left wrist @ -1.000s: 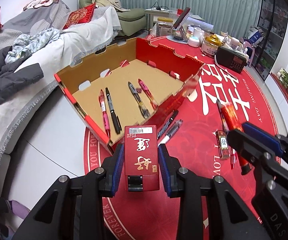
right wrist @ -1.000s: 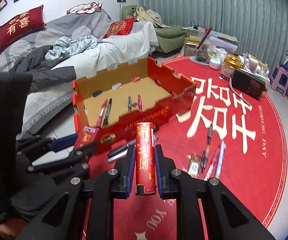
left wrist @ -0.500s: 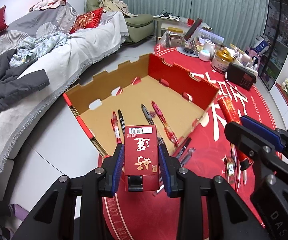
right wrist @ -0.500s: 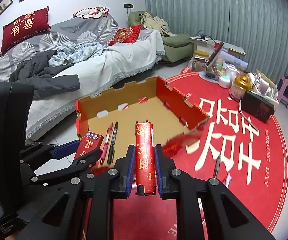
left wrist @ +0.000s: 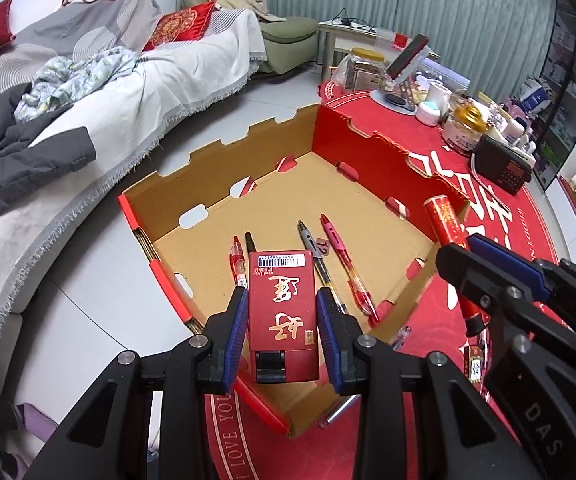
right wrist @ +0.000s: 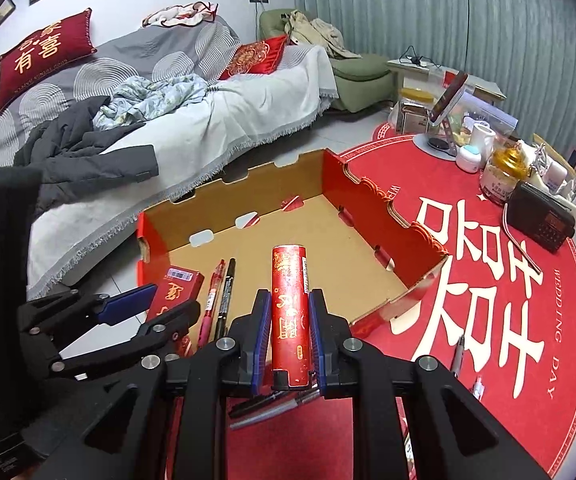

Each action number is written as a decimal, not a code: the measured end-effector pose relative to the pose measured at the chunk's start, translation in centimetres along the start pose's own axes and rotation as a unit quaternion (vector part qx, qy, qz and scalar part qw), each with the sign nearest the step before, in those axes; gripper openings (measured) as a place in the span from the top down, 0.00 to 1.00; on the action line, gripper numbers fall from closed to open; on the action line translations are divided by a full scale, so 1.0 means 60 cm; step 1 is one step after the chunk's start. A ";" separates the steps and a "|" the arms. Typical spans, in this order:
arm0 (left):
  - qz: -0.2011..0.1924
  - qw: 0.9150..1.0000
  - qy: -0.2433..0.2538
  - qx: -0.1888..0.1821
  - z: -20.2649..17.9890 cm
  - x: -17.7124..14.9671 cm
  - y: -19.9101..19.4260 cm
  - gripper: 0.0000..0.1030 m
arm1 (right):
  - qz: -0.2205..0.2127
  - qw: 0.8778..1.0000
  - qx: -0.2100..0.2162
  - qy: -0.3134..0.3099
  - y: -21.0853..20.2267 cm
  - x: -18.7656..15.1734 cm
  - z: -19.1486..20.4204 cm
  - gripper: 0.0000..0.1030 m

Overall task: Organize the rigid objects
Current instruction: 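Lift the red card box and red cylinder and carry both over the cardboard box, then open the left tool over the box while the right tool opens, dropping both items, then move the left tool to the clear grey-capped pen while the right tool approaches the light blue pen, then grasp the clear grey-capped pen with the left tool while the right tool grasps the light blue pen, then lift both held pens up off the rug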

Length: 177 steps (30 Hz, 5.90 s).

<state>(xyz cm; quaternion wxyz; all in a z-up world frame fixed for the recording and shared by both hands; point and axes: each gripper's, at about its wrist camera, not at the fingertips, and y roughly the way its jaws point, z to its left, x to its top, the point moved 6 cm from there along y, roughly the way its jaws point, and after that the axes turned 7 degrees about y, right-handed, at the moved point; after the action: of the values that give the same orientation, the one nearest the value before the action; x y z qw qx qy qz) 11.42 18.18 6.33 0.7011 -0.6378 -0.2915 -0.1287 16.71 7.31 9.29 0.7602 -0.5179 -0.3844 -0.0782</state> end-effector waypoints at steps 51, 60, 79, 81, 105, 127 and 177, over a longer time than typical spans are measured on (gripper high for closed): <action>-0.021 0.980 0.141 -0.135 -0.171 -0.093 -0.047 0.60 | 0.039 0.988 -0.091 0.115 -0.099 -0.223 -0.205 0.80; 0.044 0.982 0.167 -0.080 -0.171 -0.152 0.050 0.60 | 0.067 0.980 -0.085 0.165 -0.092 -0.288 -0.247 0.80; 0.054 0.971 0.210 -0.103 -0.190 -0.143 0.094 0.60 | 0.037 0.980 -0.078 0.180 -0.098 -0.294 -0.262 0.80; 0.058 0.969 0.218 -0.103 -0.194 -0.140 0.100 0.59 | 0.034 0.980 -0.077 0.181 -0.098 -0.294 -0.263 0.80; 0.059 0.972 0.202 -0.105 -0.219 -0.147 0.114 0.49 | 0.076 0.969 -0.094 0.214 -0.038 -0.270 -0.321 0.80; 0.055 0.974 0.194 -0.104 -0.223 -0.141 0.120 0.44 | 0.128 0.968 -0.157 0.146 0.053 -0.195 -0.322 0.80; 0.106 0.975 0.152 -0.119 -0.217 -0.266 0.022 0.91 | 0.143 0.982 -0.091 0.087 -0.082 -0.376 -0.198 0.89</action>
<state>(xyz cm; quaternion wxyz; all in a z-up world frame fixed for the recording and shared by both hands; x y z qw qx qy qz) 2.63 2.70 -4.08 0.6660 -0.7171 -0.0950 -0.1822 4.52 -11.29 -4.13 0.7440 -0.6254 -0.2304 -0.0478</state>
